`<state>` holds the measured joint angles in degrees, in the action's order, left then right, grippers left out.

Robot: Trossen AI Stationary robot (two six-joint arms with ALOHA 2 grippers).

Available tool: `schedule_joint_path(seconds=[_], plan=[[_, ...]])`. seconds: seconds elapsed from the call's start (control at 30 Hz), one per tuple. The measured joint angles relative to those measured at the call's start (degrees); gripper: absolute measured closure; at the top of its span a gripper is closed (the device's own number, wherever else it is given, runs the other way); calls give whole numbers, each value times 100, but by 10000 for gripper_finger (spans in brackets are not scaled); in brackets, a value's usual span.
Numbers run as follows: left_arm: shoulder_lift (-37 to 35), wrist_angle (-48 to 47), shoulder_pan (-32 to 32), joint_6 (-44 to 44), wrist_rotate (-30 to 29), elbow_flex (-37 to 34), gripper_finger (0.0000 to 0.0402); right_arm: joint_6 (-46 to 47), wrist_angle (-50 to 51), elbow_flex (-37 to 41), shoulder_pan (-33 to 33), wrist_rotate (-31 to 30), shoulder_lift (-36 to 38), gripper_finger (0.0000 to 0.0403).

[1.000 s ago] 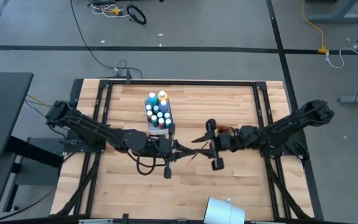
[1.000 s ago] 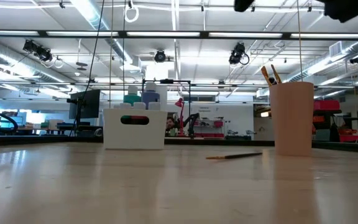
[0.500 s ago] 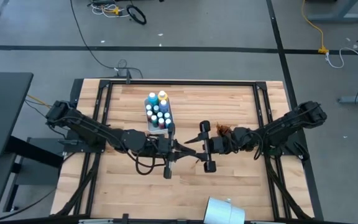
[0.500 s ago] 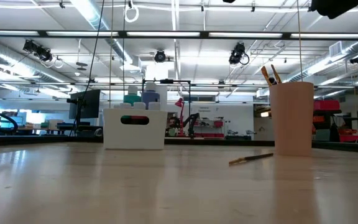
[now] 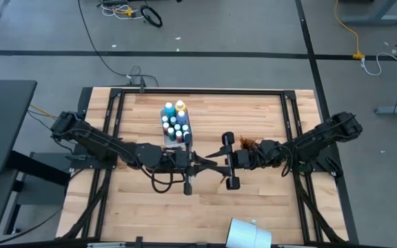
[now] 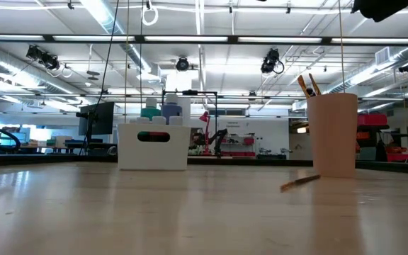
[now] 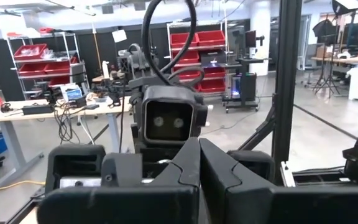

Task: Pick & Place Paint Supplies
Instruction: Put the silver paint brush into the orange cup

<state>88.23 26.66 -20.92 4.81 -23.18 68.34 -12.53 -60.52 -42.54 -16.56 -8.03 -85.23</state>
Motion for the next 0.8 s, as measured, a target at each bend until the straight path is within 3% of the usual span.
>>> schedule_joint_path(seconds=[0.6, 0.8], plan=[[-5, -306, 93, -106, -15, -4, 386, -29, 32, 7, 0, 0, -2, 388], [-7, -369, 67, 64, 24, -4, 369, -33, 185, 7, -49, -7, 63, 385]])
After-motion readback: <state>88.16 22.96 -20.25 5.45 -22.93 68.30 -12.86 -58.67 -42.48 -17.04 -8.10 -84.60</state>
